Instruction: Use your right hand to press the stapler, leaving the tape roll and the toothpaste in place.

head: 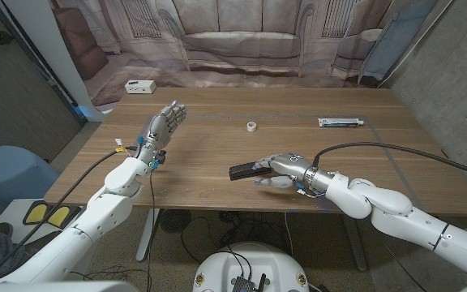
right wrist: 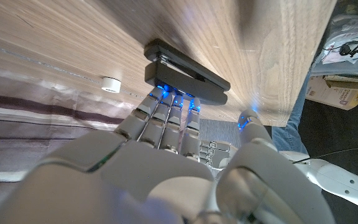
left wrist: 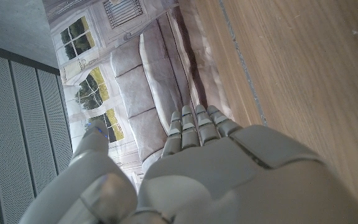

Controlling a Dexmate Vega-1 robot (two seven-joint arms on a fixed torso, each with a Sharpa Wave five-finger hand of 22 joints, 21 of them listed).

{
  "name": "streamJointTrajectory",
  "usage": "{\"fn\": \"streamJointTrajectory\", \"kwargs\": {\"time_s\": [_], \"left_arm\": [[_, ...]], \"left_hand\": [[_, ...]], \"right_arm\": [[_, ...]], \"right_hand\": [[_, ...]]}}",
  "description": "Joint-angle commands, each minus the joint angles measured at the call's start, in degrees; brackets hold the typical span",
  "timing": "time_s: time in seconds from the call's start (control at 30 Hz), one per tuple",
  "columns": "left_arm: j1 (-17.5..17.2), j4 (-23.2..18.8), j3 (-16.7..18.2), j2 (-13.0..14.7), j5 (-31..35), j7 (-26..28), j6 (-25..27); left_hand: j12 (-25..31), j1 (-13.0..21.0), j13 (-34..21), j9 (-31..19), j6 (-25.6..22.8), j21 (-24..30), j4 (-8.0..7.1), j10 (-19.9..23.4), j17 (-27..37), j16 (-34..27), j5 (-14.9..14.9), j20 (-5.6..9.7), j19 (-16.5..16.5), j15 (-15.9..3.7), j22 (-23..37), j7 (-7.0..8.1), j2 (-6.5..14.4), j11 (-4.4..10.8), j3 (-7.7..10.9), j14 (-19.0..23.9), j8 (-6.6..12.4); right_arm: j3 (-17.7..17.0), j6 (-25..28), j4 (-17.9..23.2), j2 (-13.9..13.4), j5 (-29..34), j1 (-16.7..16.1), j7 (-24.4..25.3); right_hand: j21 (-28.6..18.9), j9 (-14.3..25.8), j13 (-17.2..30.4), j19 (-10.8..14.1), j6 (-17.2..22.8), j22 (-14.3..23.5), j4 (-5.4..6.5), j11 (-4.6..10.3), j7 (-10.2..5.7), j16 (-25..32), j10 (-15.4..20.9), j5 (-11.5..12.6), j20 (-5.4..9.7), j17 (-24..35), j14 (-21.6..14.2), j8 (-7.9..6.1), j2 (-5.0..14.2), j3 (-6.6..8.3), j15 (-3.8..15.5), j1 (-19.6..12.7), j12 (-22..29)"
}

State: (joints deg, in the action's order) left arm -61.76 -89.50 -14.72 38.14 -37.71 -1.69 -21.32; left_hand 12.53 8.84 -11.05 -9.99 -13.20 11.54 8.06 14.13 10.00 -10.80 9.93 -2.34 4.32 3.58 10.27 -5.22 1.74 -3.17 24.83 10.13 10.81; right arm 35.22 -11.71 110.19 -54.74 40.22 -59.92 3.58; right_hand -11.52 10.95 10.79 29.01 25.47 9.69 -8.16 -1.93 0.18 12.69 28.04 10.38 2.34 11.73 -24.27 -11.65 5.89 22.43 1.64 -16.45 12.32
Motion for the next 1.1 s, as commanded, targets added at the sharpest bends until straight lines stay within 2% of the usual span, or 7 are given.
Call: {"fn": "streamJointTrajectory", "kwargs": {"time_s": [0.03, 0.67, 0.93, 1.1], "left_arm": [[-0.4, -0.3, 0.1, 0.2, -0.1, -0.3, -0.2], [0.1, 0.4, -0.2, -0.3, -0.3, -0.8, -0.4], [0.6, 1.0, -0.4, -0.7, -0.3, -0.6, -0.2], [1.1, 1.6, -0.6, -1.0, -0.4, -0.8, -0.3]], "left_hand": [[-0.2, 0.5, -0.3, -0.3, -0.5, -0.1, -0.10, 0.5, 0.3, 0.0, 0.0, -0.04, 0.2, 0.15, 0.1, -0.09, 0.2, 0.12, 0.24, 0.3, -0.02], [-0.3, 0.6, -0.3, -0.3, -0.5, -0.1, -0.09, 0.5, 0.2, 0.0, 0.0, -0.04, 0.1, 0.12, 0.1, -0.06, 0.2, 0.12, 0.25, 0.3, -0.02], [-0.3, 0.6, -0.3, -0.3, -0.6, -0.1, -0.09, 0.5, 0.2, 0.0, 0.0, 0.02, 0.2, 0.04, 0.1, 0.00, 0.2, 0.14, 0.26, 0.3, 0.00], [-0.3, 0.6, -0.3, -0.3, -0.6, -0.1, -0.08, 0.5, 0.2, 0.0, 0.0, -0.02, 0.2, 0.03, 0.1, -0.02, 0.2, 0.22, 0.27, 0.3, 0.00]], "right_arm": [[-0.6, 0.6, 1.8, -0.5, 1.8, -0.7, 0.5], [-1.2, 1.0, 2.7, -0.5, 1.9, -0.7, -0.1], [-1.5, 0.6, 2.9, -0.2, 0.9, 0.0, -1.0], [-1.6, 0.2, 3.1, 0.1, 0.7, 0.4, -1.2]], "right_hand": [[-0.5, 0.0, 0.1, 2.5, 0.4, 0.2, -0.32, 0.48, -0.46, 0.1, 0.1, -0.1, -1.06, 0.2, -0.4, 0.02, -0.29, 0.35, 0.01, -0.5, -0.2], [-0.4, 0.0, 0.1, 2.7, 0.4, 0.2, -0.49, 0.78, -0.53, 0.2, 0.1, -0.1, -1.15, 0.4, -0.5, 0.13, -0.07, 0.41, 0.00, -1.0, -0.4], [-0.2, 0.0, 0.1, 2.5, -0.1, 0.2, -0.59, 0.46, -0.48, 0.0, -0.3, -0.2, -1.21, 0.4, 0.0, 0.40, 0.00, 0.45, 0.00, -1.3, -0.6], [-0.1, 0.0, 0.1, 2.3, -0.4, 0.2, -0.70, 0.83, -0.39, -0.1, -0.6, -0.2, -1.17, 0.4, 0.3, 0.51, -0.02, 0.47, -0.06, -1.5, -0.8]]}}
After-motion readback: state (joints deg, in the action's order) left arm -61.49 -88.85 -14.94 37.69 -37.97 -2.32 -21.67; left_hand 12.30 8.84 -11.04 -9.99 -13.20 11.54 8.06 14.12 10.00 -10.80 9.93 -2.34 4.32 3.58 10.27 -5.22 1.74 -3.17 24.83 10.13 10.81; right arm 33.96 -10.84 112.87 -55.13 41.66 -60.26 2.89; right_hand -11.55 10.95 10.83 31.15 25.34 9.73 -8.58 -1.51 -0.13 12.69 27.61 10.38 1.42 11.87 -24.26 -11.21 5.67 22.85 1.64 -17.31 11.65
